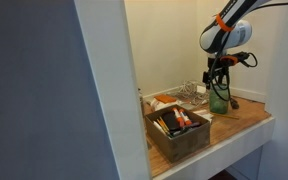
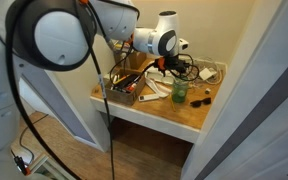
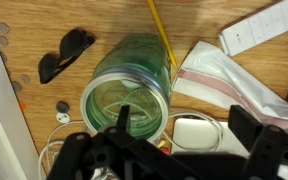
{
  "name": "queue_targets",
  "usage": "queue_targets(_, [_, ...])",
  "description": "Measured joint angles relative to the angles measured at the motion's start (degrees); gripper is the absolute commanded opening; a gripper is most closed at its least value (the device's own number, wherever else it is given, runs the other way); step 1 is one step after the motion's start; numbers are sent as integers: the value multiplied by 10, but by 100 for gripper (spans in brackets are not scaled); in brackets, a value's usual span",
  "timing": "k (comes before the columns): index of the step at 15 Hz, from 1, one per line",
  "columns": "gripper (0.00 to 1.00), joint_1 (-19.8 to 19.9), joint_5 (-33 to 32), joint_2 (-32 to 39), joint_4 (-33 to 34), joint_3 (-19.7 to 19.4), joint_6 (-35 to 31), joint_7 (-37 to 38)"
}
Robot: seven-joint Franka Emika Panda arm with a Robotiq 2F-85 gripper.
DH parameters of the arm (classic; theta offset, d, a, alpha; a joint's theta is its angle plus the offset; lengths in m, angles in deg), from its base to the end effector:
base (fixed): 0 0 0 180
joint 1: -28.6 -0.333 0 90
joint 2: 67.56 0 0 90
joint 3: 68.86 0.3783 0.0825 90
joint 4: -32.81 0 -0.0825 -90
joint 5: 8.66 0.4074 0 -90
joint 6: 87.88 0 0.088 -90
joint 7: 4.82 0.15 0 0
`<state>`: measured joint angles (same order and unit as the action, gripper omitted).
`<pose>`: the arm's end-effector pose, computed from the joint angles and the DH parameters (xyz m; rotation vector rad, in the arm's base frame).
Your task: Move the glass jar to the top left
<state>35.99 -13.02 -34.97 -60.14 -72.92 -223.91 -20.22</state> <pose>0.7523 -0.1478 0.3073 2.9910 0.2000 0.2357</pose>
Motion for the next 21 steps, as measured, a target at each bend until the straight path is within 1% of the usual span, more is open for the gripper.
queue_targets(1, [98,1,0,7,6,2,0,0])
queue_targets(2, [89,3,0,13,13,3,0,0])
queue_targets(3, [83,5,0,20,19,6,0,-1])
queue_targets(4, [68,7,0,27,25,8,0,-1])
queue_targets(5, [60,8,1,33,31,10,0,-2])
queue_targets(6, [53,9,1,38,37,11,0,-2])
queue_targets(7, [48,9,1,44,42,11,0,-2])
queue_targets(9, [42,9,1,53,50,12,1,-2])
queue_targets(11, [39,10,1,62,59,11,7,-2])
queue_targets(13, [45,10,0,68,67,11,19,-2])
queue_targets(15, [43,11,0,73,75,11,33,-2])
queue_targets(16, [36,11,0,75,78,11,39,-2])
queue_targets(17, [33,11,0,76,80,10,43,-2])
queue_targets(19, [22,12,0,76,82,10,48,-2])
queue_targets(20, [19,13,0,76,84,10,49,-2])
queue_targets(21, [22,13,0,76,85,9,49,-2])
